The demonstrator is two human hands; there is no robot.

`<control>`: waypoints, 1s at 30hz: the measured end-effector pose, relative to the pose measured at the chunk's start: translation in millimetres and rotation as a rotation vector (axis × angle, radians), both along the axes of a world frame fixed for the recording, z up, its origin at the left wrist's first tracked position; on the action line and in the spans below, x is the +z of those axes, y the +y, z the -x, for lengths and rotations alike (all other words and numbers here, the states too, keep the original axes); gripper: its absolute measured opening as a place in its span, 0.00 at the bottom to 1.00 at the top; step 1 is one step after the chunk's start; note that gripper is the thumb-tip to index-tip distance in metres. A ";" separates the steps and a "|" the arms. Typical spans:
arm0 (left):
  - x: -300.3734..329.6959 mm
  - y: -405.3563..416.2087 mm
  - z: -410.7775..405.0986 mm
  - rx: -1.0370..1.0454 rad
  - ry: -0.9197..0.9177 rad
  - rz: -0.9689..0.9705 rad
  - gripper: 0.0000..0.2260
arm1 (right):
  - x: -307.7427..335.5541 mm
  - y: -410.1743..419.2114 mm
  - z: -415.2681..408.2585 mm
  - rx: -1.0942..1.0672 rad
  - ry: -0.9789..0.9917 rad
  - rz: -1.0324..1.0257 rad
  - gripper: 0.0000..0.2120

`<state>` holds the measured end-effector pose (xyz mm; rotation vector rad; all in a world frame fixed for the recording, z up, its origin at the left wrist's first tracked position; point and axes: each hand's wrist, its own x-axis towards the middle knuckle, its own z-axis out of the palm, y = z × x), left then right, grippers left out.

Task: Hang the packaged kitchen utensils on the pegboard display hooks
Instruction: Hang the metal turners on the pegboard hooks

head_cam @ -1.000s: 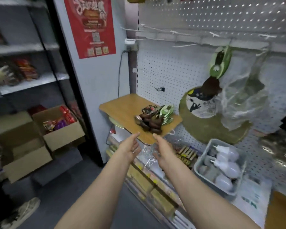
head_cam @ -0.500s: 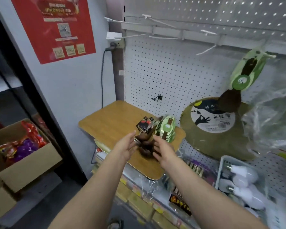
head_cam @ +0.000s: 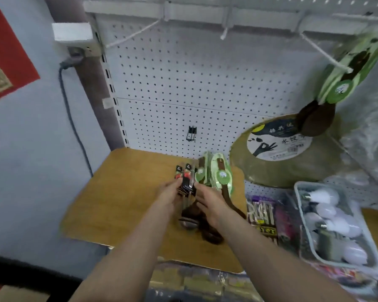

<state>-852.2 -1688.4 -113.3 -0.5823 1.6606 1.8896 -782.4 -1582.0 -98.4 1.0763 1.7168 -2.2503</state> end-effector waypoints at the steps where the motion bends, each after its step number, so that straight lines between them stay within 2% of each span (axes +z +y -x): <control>1: -4.4 -0.8 8.0 -0.014 0.009 0.007 0.12 | -1.3 -2.2 3.7 -0.021 -0.010 0.007 0.14; 3: -14.3 -0.7 21.0 -0.024 0.003 0.014 0.12 | -3.7 -4.9 8.9 -0.039 -0.015 0.020 0.13; 6: -22.9 2.4 39.4 -0.098 -0.012 0.017 0.12 | -6.9 -6.2 20.1 -0.066 -0.022 0.050 0.23; 9: -26.5 9.6 54.1 -0.200 -0.052 0.009 0.13 | -9.5 -7.0 30.3 -0.071 -0.031 0.063 0.24; 12: -33.5 16.2 65.7 -0.200 -0.042 0.068 0.15 | -13.3 -6.2 36.9 -0.093 -0.063 0.063 0.24; 14: -49.9 21.7 75.4 -0.176 -0.053 0.110 0.15 | -14.5 -4.5 40.1 -0.106 -0.083 0.070 0.18; 16: -57.5 25.6 80.7 -0.145 -0.068 0.168 0.11 | -18.5 -2.7 42.2 -0.124 -0.095 0.101 0.06; 18: -58.6 25.9 82.2 -0.104 -0.041 0.244 0.08 | -20.0 -3.0 44.0 -0.139 -0.104 0.106 0.02; 19: -59.6 26.0 82.2 -0.089 -0.024 0.273 0.07 | -20.5 -3.2 44.9 -0.144 -0.107 0.105 0.03; 22: -61.5 27.4 82.6 -0.082 0.017 0.351 0.06 | -27.6 -1.0 49.1 -0.153 -0.098 0.092 0.15; 26: -60.8 28.7 82.0 -0.080 0.034 0.366 0.10 | -32.4 -1.5 52.5 -0.152 -0.097 0.107 0.20; 30: -62.9 24.4 84.0 -0.077 0.006 0.301 0.07 | -35.9 -4.8 57.8 -0.132 -0.094 0.105 0.25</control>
